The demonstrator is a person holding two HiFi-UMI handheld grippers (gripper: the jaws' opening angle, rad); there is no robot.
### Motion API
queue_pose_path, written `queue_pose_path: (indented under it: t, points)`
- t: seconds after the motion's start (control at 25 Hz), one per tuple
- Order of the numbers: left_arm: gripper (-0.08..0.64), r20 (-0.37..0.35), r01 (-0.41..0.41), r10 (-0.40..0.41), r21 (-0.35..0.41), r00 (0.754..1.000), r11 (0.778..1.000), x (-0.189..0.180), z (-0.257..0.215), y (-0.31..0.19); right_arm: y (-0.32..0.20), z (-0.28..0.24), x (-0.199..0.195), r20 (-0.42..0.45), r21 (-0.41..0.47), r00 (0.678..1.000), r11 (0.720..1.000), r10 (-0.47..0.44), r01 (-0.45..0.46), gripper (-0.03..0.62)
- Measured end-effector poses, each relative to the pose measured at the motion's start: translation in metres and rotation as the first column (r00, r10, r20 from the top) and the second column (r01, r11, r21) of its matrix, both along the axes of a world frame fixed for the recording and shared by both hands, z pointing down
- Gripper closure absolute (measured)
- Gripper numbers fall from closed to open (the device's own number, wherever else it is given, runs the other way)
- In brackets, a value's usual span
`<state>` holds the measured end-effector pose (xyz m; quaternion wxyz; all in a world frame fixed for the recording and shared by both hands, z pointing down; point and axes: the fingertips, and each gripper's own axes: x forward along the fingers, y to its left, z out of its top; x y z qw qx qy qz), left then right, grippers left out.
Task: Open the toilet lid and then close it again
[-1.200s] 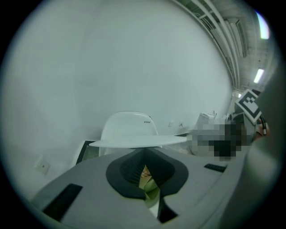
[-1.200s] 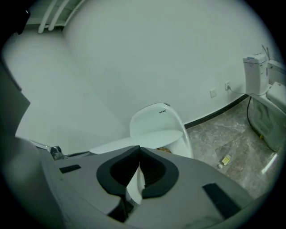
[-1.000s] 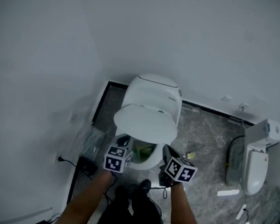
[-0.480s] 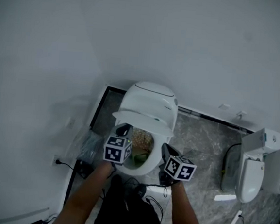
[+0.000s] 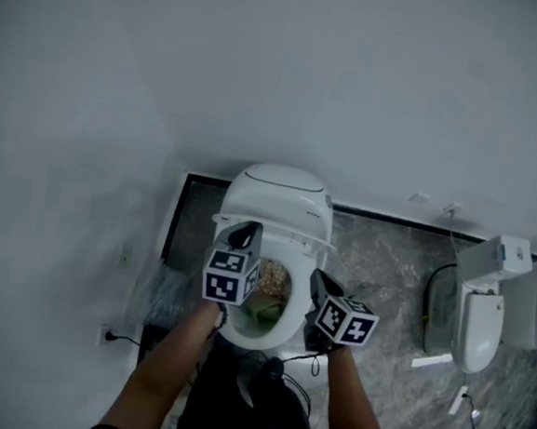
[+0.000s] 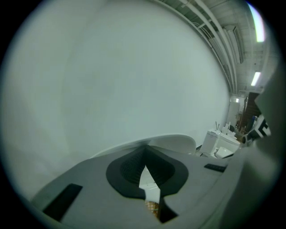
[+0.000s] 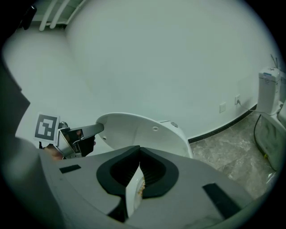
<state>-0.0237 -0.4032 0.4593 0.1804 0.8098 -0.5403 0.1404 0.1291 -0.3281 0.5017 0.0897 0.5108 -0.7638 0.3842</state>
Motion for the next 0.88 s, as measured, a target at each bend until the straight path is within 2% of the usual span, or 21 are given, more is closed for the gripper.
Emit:
queue_pose_path:
  t: [0.4, 0.88]
  points:
    - [0.551, -0.006, -0.122, 0.122, 0.025, 0.993, 0.992, 0.010, -0.008, -0.054, -0.011, -0.006, -0.011, -0.012, 0.001, 0.990, 0.990, 0.144, -0.144, 0.581]
    - [0.551, 0.008, -0.185, 0.184, 0.031, 0.983, 0.982, 0.011, -0.005, -0.109, -0.003, -0.005, 0.003, -0.042, -0.018, 0.958, 0.958, 0.285, -0.286, 0.581]
